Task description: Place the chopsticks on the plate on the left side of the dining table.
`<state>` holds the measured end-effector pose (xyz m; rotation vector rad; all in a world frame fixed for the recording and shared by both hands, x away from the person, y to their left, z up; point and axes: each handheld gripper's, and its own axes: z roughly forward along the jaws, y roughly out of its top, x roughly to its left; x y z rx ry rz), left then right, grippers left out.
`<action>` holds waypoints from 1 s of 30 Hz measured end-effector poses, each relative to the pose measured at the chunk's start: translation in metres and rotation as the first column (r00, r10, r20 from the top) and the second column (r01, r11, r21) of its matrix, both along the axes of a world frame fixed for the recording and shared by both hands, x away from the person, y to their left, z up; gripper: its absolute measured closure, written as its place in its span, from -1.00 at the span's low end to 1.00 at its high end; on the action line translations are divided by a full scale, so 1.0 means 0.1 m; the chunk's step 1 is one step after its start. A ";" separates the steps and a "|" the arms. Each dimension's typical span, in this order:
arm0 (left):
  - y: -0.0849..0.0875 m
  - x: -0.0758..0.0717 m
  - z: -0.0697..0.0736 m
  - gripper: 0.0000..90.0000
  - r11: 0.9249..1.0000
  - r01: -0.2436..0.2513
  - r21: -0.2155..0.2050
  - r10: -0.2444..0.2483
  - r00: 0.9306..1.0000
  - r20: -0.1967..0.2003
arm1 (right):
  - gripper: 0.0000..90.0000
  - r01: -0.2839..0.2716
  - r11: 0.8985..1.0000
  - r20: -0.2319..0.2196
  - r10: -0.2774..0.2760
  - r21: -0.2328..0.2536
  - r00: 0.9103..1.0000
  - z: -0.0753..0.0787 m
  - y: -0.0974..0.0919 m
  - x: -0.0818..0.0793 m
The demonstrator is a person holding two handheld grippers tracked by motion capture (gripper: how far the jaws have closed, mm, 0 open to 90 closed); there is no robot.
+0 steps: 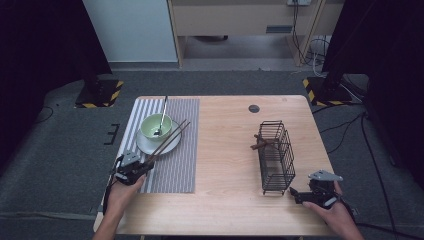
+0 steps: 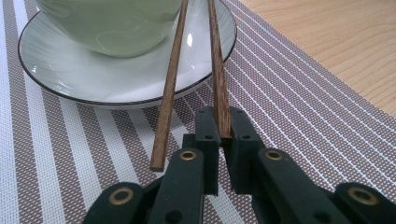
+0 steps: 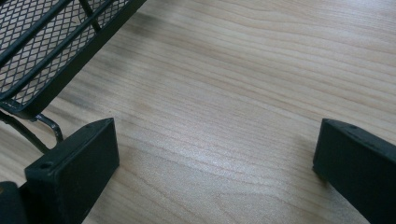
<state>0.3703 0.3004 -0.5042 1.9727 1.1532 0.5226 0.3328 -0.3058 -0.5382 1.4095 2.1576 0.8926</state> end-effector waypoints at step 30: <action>-0.02 0.03 -0.08 0.87 1.000 -0.016 0.026 0.017 0.998 -0.054 | -0.99 0.000 1.000 0.000 0.000 0.000 1.000 0.00 0.00 0.00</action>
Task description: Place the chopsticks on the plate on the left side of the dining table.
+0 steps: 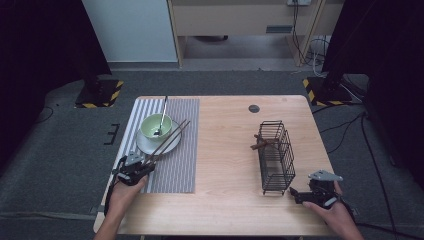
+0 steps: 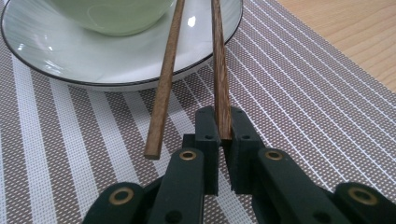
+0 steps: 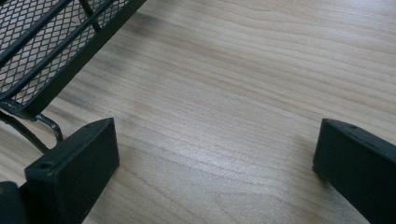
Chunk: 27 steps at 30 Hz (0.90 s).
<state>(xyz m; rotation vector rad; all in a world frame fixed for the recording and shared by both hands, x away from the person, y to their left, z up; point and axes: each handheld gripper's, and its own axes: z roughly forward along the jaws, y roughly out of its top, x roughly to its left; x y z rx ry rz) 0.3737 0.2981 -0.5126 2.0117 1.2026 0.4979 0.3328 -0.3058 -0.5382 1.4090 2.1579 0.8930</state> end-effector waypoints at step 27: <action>0.05 0.03 -0.06 0.86 1.000 -0.012 0.005 0.012 1.000 -0.021 | -0.99 0.004 1.000 -0.001 -0.004 0.002 1.000 0.00 0.00 0.00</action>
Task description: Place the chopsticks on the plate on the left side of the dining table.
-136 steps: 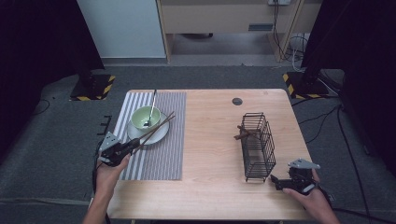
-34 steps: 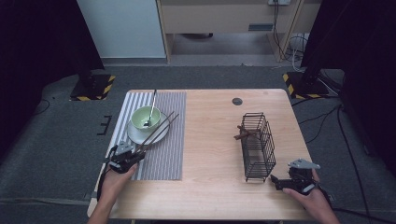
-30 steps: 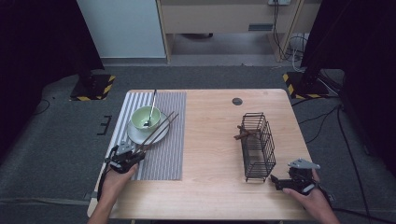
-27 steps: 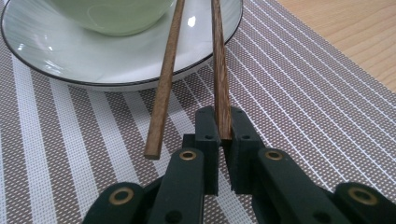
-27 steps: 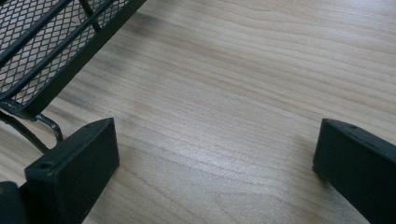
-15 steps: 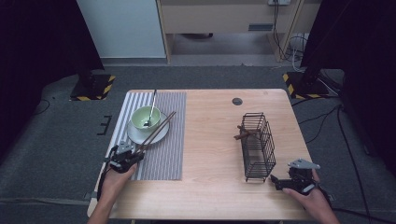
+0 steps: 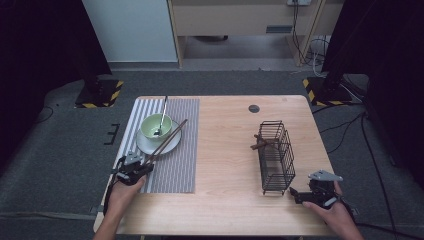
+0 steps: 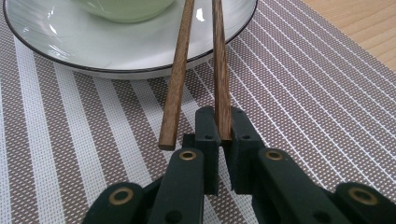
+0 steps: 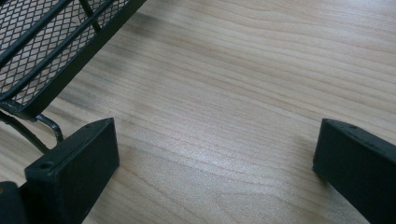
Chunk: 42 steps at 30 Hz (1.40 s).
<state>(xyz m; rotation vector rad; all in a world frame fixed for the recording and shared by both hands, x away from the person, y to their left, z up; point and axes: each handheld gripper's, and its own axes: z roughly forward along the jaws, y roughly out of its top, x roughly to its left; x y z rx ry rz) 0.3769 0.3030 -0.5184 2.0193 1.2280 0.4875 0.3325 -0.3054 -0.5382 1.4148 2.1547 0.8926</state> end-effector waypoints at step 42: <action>-0.02 -0.02 0.07 0.55 0.998 -0.029 -0.053 0.032 0.998 0.057 | -0.99 0.000 1.000 0.001 0.000 -0.001 1.000 0.00 0.00 0.00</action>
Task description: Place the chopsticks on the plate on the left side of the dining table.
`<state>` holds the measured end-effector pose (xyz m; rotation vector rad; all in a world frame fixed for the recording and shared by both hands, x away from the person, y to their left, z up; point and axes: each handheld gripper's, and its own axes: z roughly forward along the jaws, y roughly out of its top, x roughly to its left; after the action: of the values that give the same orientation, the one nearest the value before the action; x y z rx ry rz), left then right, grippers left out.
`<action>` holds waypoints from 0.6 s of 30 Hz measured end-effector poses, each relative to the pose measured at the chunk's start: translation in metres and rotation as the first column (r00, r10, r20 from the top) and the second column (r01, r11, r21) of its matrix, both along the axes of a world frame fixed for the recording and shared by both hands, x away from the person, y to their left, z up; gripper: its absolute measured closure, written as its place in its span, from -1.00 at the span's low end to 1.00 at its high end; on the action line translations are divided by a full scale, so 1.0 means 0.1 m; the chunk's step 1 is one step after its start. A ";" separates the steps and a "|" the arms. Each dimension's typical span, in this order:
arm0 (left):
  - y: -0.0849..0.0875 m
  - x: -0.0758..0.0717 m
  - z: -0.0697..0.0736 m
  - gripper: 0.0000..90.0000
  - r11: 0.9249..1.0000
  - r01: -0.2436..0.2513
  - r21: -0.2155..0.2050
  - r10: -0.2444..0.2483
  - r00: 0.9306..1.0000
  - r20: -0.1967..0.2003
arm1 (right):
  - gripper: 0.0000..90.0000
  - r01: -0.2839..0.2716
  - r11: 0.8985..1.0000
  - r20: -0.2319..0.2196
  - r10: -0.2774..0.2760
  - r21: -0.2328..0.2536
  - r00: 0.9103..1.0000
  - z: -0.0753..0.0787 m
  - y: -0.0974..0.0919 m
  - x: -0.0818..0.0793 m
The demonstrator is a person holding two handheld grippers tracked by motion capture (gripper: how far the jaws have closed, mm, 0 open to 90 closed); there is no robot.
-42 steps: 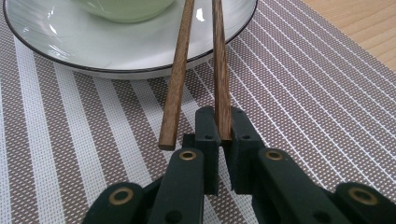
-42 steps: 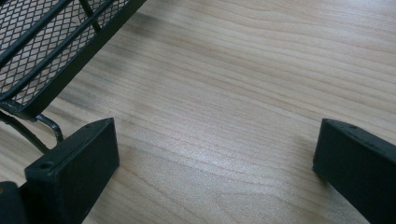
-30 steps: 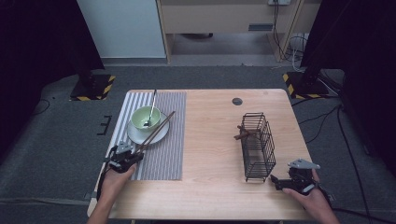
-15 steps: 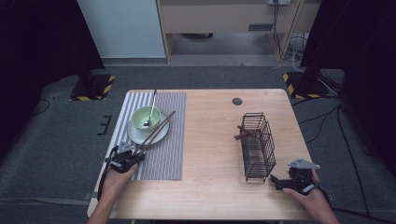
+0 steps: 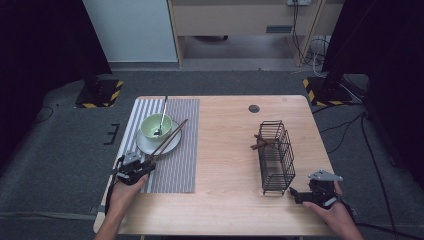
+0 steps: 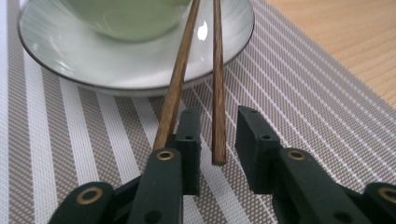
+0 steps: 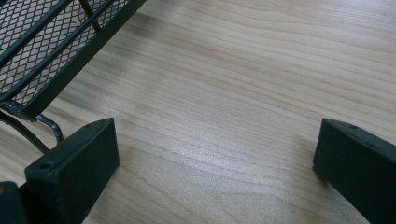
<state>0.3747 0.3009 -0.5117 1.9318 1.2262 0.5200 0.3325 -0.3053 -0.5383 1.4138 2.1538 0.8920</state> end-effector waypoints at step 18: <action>0.05 -0.03 0.16 -0.05 0.996 -0.064 -0.061 0.072 0.988 0.140 | -0.99 0.000 1.000 0.000 0.000 0.000 1.000 0.00 0.00 0.00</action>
<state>0.3716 0.3063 -0.4959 1.7791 1.2055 0.6406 0.3325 -0.3054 -0.5383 1.4131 2.1541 0.8918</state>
